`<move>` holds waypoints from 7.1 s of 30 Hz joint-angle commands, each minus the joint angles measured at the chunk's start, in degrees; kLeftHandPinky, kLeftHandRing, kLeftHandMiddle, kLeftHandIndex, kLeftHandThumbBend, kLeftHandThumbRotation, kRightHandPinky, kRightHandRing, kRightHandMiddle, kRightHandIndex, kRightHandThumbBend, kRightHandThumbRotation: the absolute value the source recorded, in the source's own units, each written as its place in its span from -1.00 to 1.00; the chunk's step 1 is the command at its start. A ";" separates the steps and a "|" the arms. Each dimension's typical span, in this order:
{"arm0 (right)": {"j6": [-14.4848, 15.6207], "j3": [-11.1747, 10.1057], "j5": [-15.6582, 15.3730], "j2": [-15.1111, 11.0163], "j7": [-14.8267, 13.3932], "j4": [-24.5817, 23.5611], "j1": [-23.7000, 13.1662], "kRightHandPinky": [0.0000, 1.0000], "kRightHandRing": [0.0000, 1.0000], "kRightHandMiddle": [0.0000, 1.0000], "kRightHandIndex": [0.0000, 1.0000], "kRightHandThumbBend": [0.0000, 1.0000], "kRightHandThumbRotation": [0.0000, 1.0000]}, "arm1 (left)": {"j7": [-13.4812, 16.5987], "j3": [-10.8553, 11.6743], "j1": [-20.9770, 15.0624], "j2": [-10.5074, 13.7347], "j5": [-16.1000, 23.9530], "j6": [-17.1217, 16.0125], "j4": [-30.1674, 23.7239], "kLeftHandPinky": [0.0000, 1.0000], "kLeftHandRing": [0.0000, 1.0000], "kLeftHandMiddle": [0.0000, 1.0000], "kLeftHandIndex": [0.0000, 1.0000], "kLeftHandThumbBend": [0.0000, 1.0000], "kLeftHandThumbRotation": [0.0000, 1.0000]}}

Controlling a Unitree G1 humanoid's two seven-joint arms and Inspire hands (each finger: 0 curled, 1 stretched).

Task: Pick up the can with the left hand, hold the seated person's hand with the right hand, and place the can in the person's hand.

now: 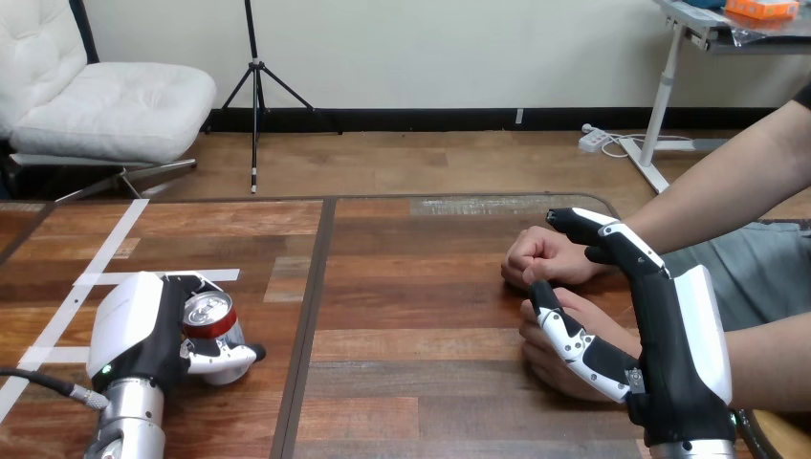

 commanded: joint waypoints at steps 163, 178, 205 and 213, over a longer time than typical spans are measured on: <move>29.50 -0.41 -34.31 -27.53 42.82 -11.03 -15.98 0.56 0.59 0.60 0.56 0.77 -0.97 | 4.06 0.35 2.20 -7.00 -1.70 -19.51 -9.39 -0.35 -0.23 -0.09 -0.04 0.38 -1.00; 31.10 0.82 -37.91 -27.20 44.40 -9.45 -17.49 0.56 0.59 0.60 0.56 0.74 -0.98 | 4.04 0.47 2.43 -6.80 -1.53 -19.02 -9.38 -0.35 -0.23 -0.09 -0.04 0.37 -1.00; 34.53 3.91 -43.78 -27.29 50.40 -6.40 -21.01 0.59 0.65 0.67 0.62 0.60 -0.90 | 4.22 0.80 2.57 -6.49 -1.64 -19.13 -8.96 -0.34 -0.22 -0.08 -0.04 0.37 -1.00; 34.61 3.88 -43.35 -27.48 50.71 -5.70 -21.29 0.57 0.65 0.66 0.62 0.57 -0.88 | 4.04 1.01 2.78 -6.51 -1.86 -18.81 -9.38 -0.34 -0.22 -0.08 -0.04 0.37 -1.00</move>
